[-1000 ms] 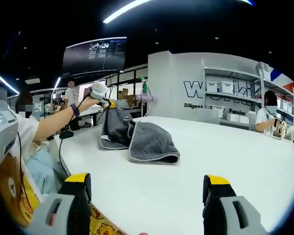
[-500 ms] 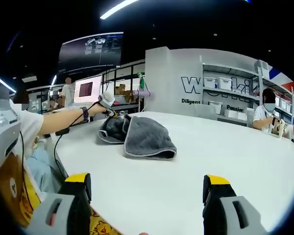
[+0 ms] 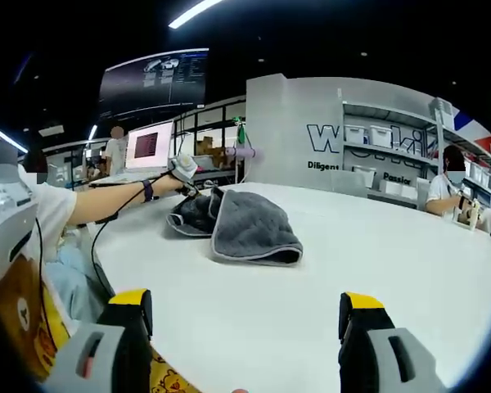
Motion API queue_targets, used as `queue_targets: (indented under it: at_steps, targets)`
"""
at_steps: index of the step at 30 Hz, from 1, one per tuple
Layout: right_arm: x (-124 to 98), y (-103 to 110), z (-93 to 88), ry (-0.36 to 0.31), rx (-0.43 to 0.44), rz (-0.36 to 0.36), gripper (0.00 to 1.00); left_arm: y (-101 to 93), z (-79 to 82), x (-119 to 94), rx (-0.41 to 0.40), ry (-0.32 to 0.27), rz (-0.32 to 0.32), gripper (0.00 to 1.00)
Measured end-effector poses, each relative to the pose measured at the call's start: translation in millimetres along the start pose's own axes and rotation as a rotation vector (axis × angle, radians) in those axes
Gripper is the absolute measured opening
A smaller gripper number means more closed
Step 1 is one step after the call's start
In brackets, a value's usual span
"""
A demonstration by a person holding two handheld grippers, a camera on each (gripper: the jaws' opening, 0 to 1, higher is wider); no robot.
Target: Fold the towel on the table until its edges align and the towel forms a compact rectangular stack.
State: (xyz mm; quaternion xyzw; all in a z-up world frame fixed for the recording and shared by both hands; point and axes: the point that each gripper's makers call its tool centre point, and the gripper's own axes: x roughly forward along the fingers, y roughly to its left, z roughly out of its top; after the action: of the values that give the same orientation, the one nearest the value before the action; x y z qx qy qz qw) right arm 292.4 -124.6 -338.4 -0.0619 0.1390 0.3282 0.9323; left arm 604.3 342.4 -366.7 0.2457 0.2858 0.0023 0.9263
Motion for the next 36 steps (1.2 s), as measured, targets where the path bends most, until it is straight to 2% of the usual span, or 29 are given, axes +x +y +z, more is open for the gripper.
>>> queue_targets:
  at_steps: [9, 14, 18, 23, 26, 31, 36]
  targets:
    - [-3.1, 1.8, 1.3, -0.006, -0.001, 0.006, 0.99, 4.2, 13.5, -19.7, -0.036, -0.070, -0.005, 0.06]
    - [-6.0, 5.1, 3.7, -0.016, -0.005, 0.014, 0.99, 11.3, 21.2, -30.6, -0.040, -0.106, 0.006, 0.15]
    - [-8.3, 6.4, 5.1, -0.023, -0.007, 0.019, 0.99, 9.7, 28.9, -42.4, -0.099, -0.155, -0.032, 0.21]
    - [-9.2, 5.7, 6.7, -0.031, -0.008, 0.020, 0.99, -11.5, 37.2, -69.0, -0.168, -0.219, -0.138, 0.27]
    - [-9.4, 6.9, 7.7, -0.035, -0.010, 0.026, 0.99, -26.3, 43.6, -89.9, -0.201, -0.280, -0.208, 0.30]
    - [-9.2, 10.0, 7.4, -0.040, -0.011, 0.038, 0.99, -60.6, 49.7, -143.2, -0.308, -0.405, -0.386, 0.37]
    - [-9.8, 8.4, 5.6, -0.042, -0.005, 0.038, 0.99, -80.1, 41.3, -185.2, -0.332, -0.480, -0.465, 0.44]
